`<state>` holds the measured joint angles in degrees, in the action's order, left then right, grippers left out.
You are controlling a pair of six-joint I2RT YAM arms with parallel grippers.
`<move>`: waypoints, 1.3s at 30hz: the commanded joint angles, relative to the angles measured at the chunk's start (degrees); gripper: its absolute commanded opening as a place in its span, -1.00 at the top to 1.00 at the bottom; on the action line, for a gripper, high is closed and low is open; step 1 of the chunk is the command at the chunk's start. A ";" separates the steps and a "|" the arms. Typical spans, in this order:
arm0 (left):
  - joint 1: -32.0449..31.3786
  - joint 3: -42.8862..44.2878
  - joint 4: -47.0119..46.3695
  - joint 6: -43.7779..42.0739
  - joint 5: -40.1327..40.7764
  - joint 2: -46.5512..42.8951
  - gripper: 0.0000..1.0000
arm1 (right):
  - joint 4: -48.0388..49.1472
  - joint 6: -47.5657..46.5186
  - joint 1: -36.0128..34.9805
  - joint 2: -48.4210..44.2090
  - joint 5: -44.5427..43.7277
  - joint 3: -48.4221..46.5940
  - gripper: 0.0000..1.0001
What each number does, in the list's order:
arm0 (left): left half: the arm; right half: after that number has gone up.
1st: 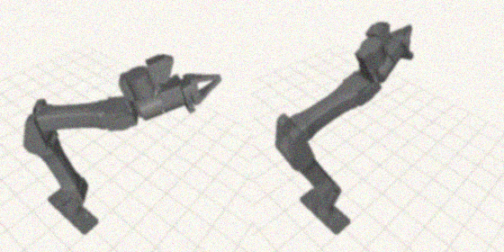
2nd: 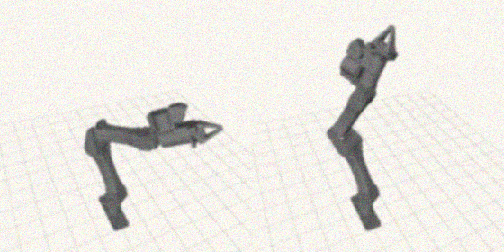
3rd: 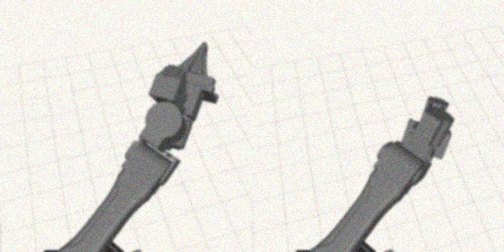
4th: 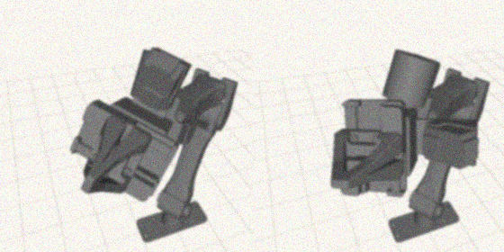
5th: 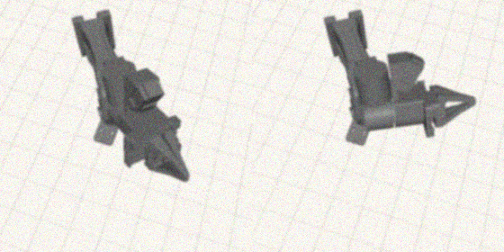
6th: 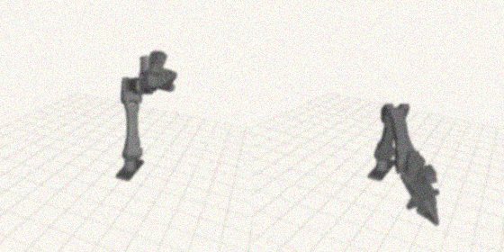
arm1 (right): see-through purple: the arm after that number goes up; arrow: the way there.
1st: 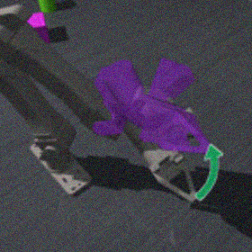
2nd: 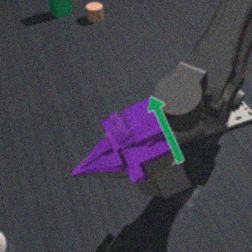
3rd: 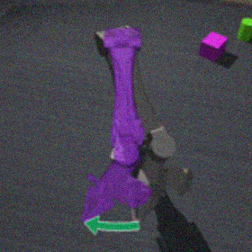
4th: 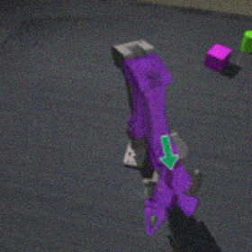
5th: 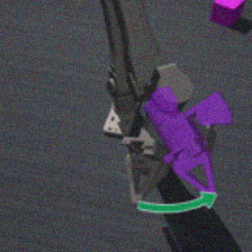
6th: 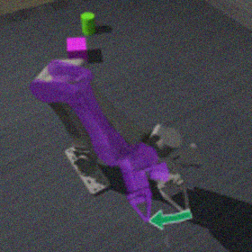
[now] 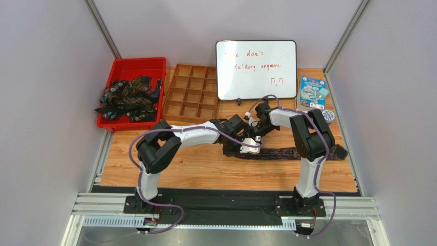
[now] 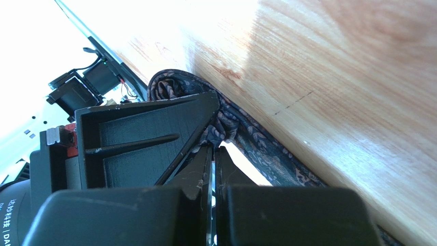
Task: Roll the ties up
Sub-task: Roll the tie at the center of the board.
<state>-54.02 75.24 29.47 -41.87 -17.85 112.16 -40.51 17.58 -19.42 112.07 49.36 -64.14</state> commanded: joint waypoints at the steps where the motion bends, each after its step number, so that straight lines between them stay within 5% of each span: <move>1: -0.47 -1.33 4.19 -0.32 -0.35 -0.01 0.35 | 1.14 -1.41 0.00 0.68 -1.11 -1.61 1.00; 8: -0.21 -2.91 1.64 1.61 -1.40 -3.96 -0.18 | 3.07 -1.94 0.00 3.77 -4.19 -0.38 1.00; 16: -0.03 -4.31 -3.98 3.63 -1.93 -9.58 -0.42 | 3.51 -1.24 0.00 3.42 -4.01 0.24 1.00; 23: -0.03 -0.80 -3.98 3.37 -3.16 -5.90 -0.47 | 3.69 -0.45 0.00 2.71 -3.22 -0.11 1.00; 27: -0.03 -0.10 -3.90 2.76 -3.43 -3.71 -0.33 | 3.86 -0.27 0.00 2.45 -2.70 -0.20 1.00; 34: 0.05 -0.80 -2.15 1.18 -2.46 -0.80 0.27 | 2.98 0.26 0.26 0.70 -0.85 -0.55 1.00; 39: -0.03 -2.99 -2.23 1.61 -3.34 -1.50 0.42 | -2.81 -1.67 2.45 -2.64 -0.32 -2.74 0.72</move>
<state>-53.91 73.49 26.33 -39.86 -19.49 110.28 -40.18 17.15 -19.07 113.97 49.25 -64.14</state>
